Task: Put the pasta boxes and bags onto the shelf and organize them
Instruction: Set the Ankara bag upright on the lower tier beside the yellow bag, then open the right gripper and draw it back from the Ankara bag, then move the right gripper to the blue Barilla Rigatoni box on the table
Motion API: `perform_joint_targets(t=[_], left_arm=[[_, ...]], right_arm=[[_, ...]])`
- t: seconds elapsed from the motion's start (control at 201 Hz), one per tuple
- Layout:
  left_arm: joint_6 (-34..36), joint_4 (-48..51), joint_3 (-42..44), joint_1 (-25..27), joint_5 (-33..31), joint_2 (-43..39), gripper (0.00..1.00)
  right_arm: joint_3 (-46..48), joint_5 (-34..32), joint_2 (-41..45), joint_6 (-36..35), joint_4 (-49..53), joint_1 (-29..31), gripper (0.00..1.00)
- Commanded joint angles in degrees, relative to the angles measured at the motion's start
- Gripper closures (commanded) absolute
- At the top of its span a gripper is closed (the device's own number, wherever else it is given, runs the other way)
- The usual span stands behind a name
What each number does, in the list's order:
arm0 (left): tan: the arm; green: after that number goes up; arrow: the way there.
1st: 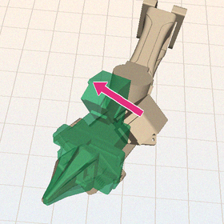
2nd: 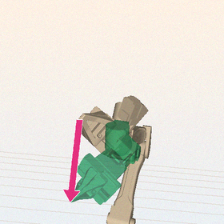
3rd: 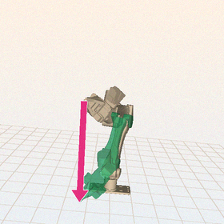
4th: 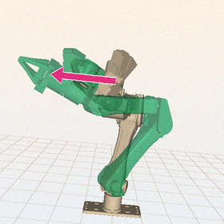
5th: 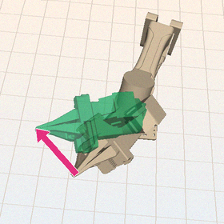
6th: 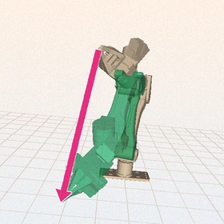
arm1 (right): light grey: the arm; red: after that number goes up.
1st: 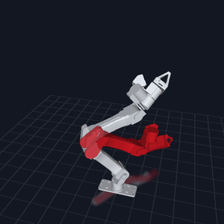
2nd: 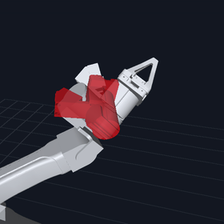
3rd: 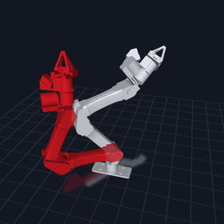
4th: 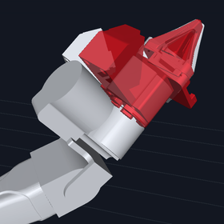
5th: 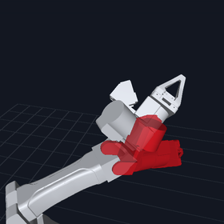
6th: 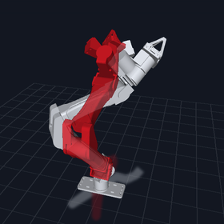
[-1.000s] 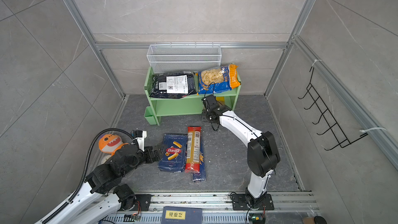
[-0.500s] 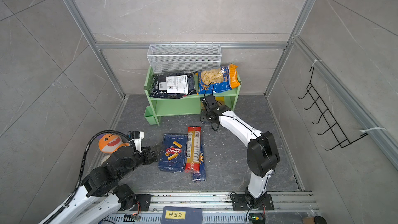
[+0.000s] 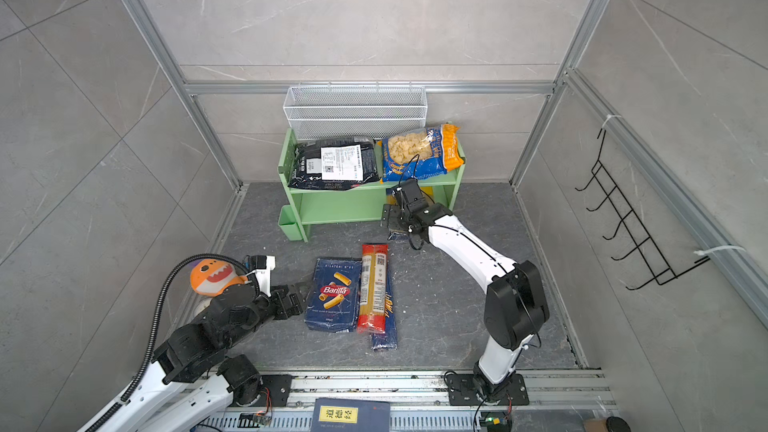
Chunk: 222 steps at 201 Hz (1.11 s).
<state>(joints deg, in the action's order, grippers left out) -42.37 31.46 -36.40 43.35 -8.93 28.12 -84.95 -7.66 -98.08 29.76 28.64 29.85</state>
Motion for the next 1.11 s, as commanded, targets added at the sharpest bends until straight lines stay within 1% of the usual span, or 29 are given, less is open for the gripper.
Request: perform_joint_targets(t=[0.0, 0.194, 0.383, 0.518, 0.757, 0.936, 0.971, 1.101], left_arm=[[-0.84, -1.19, 0.08, -0.2, -0.3, -0.08, 0.0], [-0.93, -0.99, 0.08, -0.26, -0.48, -0.08, 0.0], [-0.93, -1.26, 0.12, -0.25, -0.45, 0.62, 0.0], [-0.93, -1.67, 0.08, -0.23, -0.39, 1.64, 0.0], [-1.95, -0.7, -0.31, -0.28, -0.59, 5.44, 0.0], [-4.31, -0.48, 1.1, -0.41, -0.44, 9.56, 0.0], [-4.93, -0.36, 1.47, -0.61, -0.39, 10.35, 0.0], [-7.41, -0.26, 3.34, -2.33, 0.87, 12.15, 0.01]], right_arm=[[1.06, 0.44, 2.2, -0.23, -1.88, -0.23, 0.08], [3.3, 2.21, 4.43, 0.64, -1.5, -0.18, 0.07], [8.41, 1.72, 9.21, 1.44, -0.5, 0.37, 0.07], [11.96, 0.16, 13.29, 1.79, 1.83, 2.58, 0.07], [19.67, -4.05, 22.01, 4.27, 5.95, 10.33, 0.07], [24.86, -3.85, 25.53, 7.16, 7.18, 18.49, 0.07], [26.11, -3.21, 25.86, 7.9, 6.51, 20.06, 0.07], [30.47, 2.59, 25.08, 10.48, -0.22, 25.08, 0.07]])
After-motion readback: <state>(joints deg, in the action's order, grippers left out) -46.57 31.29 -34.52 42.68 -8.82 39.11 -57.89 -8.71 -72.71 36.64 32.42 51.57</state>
